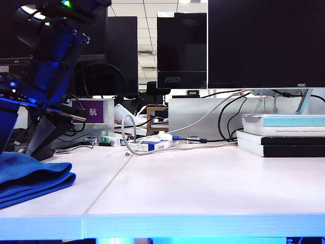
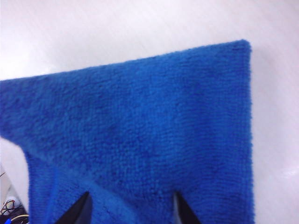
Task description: Wipe the table from right to left using the rag.
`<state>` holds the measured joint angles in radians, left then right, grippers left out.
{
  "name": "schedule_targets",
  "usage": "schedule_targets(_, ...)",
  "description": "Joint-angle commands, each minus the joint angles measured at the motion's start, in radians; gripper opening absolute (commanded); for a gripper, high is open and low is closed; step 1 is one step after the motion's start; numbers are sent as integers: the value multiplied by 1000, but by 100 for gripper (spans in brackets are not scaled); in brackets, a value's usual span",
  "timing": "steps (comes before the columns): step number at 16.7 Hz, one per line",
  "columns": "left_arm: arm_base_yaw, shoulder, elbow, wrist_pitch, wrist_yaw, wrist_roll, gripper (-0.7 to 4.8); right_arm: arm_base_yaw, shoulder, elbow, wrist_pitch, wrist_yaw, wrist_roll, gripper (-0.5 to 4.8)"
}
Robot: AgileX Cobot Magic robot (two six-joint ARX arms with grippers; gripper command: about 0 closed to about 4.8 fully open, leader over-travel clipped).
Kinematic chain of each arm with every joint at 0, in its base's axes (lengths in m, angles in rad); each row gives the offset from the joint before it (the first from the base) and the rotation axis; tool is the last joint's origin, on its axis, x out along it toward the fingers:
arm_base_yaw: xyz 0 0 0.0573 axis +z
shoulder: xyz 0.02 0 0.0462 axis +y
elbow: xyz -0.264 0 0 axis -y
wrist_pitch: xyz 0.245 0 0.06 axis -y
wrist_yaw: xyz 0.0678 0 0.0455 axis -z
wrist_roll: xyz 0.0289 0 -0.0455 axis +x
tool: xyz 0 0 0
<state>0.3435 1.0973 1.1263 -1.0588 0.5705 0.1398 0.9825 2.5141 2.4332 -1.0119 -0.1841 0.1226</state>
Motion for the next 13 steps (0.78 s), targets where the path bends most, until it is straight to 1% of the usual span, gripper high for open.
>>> schedule_targets(1,8,32,-70,27,95,48,-5,3,-11,3,1,-2,0,225)
schedule_targets(3,6,64,-134,81,116,48,-5,2,-11,3,-1,-2,0,225)
schedule_targets(5,4,96,-191,137,170,48,-5,2,-11,3,-2,-2,0,225)
schedule_targets(6,5,116,-209,152,175,60,-5,3,-11,3,-3,-2,0,225)
schedule_targets(8,5,153,-224,155,175,93,-5,3,-11,3,-6,-2,0,225)
schedule_targets(11,4,205,-224,161,175,98,-5,3,-11,3,-8,-2,-13,225)
schedule_targets(13,4,240,-224,162,175,140,-5,3,-11,3,-13,-2,-27,225)
